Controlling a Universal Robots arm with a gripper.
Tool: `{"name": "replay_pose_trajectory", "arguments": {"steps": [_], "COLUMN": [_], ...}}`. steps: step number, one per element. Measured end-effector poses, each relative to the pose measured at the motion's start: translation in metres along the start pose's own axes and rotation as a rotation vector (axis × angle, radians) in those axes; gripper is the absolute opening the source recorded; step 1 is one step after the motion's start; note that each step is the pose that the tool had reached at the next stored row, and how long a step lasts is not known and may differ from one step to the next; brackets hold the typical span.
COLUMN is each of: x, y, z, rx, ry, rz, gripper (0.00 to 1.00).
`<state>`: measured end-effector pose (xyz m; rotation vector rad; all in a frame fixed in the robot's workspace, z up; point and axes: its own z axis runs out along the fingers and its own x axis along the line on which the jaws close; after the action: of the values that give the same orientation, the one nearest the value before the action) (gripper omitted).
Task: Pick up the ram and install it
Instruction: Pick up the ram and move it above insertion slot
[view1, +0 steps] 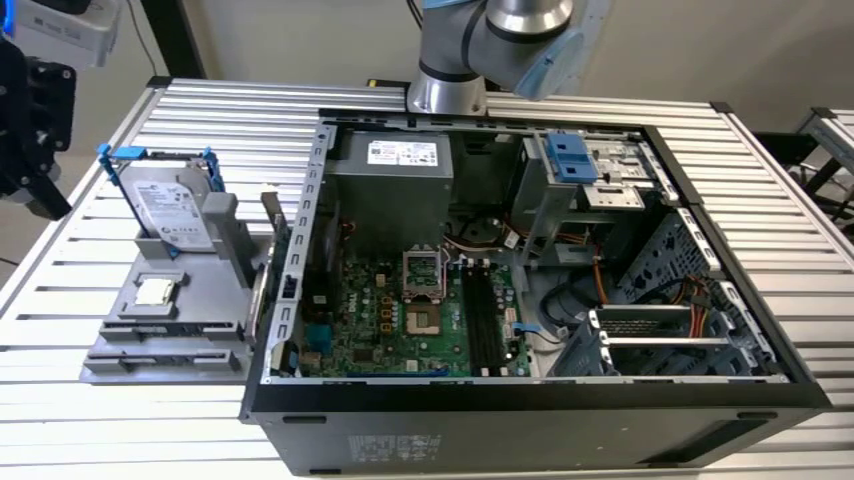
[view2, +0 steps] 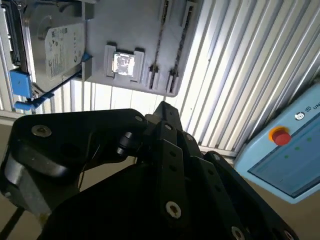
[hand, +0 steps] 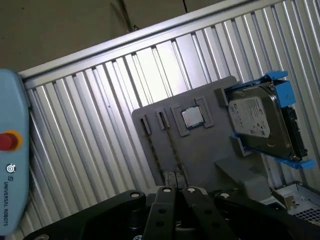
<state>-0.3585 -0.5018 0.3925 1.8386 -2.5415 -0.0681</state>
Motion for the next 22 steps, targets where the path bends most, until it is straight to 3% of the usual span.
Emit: {"name": "replay_pose_trajectory", "arguments": {"steps": [10,22], "x": [-0.0002,-0.0007], "y": [0.0,0.0002], "z": [0.0,0.0001], "rx": [-0.0025,0.013], "ry": [0.0063,0.01], "rz": [-0.167,-0.32], "gripper": [0.0,0.0]}}
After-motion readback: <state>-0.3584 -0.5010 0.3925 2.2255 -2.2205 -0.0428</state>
